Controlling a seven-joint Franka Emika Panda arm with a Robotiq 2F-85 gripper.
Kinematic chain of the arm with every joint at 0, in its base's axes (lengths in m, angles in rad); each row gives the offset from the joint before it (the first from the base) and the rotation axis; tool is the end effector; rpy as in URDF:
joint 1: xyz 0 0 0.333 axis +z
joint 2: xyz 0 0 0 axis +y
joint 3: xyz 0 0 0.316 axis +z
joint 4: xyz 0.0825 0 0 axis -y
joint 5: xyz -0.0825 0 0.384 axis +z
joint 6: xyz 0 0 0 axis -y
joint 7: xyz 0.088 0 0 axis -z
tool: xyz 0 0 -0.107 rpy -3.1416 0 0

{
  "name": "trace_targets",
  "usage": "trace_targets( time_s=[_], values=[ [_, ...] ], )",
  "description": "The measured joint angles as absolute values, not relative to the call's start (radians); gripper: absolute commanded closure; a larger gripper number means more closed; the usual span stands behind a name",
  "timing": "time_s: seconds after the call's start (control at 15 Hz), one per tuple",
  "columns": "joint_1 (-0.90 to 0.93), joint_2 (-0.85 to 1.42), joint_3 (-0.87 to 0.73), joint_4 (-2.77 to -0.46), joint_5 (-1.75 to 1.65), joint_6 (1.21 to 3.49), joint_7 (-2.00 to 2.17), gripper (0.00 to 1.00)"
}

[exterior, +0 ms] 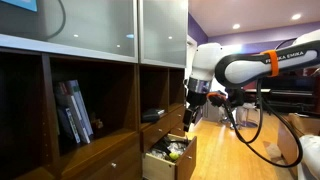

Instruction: Close the opened middle cabinet drawer

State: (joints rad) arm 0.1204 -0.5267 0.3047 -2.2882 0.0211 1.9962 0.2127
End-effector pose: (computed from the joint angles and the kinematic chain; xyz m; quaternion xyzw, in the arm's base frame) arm 0.3759 0.1916 0.5610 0.9880 0.0906 0.1214 0.0308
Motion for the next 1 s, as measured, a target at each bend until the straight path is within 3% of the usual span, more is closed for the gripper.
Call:
trace_targets(
  time_s=[1.0],
  values=[
    [0.1,-0.464,0.283,-2.359,-0.018,1.998,0.253,0.0]
  ],
)
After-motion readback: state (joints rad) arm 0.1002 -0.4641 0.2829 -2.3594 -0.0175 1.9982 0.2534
